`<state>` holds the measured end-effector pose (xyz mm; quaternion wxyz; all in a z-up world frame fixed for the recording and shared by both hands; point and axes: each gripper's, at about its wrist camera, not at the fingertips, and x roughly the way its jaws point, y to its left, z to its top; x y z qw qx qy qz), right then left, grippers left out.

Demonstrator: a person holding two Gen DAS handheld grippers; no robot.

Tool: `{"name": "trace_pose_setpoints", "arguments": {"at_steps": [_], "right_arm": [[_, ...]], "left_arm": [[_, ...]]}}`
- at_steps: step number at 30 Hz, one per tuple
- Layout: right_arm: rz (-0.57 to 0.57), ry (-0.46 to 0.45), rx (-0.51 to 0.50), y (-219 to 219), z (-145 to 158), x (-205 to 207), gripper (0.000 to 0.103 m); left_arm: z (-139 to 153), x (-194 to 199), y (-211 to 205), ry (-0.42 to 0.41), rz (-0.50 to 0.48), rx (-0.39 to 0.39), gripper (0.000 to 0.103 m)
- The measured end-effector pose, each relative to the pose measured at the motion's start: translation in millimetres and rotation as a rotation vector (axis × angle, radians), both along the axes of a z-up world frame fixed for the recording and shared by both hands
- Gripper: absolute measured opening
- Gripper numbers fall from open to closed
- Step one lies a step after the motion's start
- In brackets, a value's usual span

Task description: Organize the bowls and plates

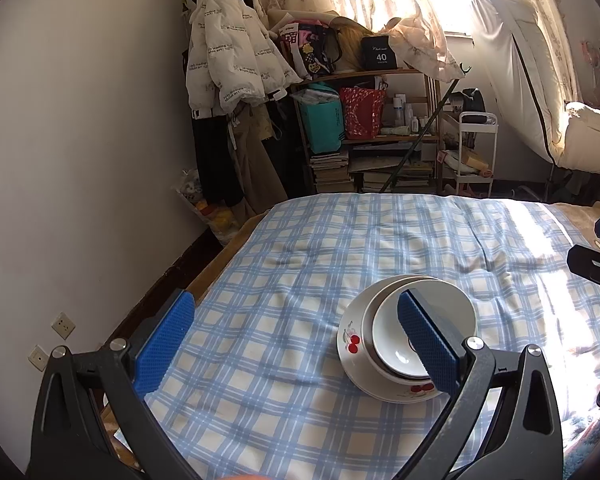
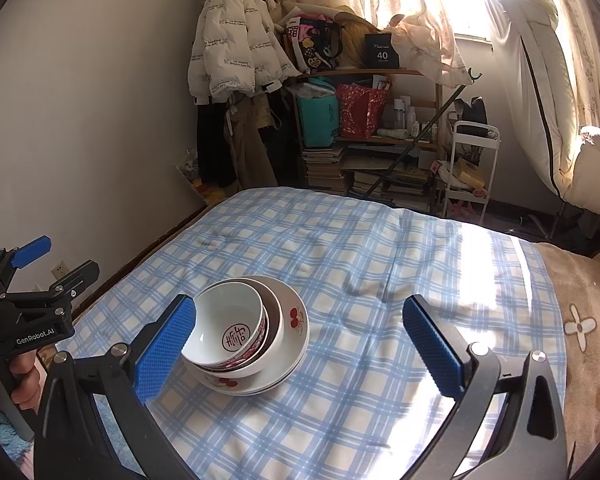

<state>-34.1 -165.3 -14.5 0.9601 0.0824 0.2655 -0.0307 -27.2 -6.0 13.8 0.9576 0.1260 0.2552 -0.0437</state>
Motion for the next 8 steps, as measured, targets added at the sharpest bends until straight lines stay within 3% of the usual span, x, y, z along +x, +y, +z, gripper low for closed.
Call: {"name": "trace_pose_setpoints", "arguments": {"at_steps": [8], "right_arm": [[0.001, 0.001, -0.001, -0.3, 0.1, 0.1, 0.103]], "left_arm": [[-0.1, -0.3, -0.4, 0.002, 0.002, -0.003, 0.1]]}}
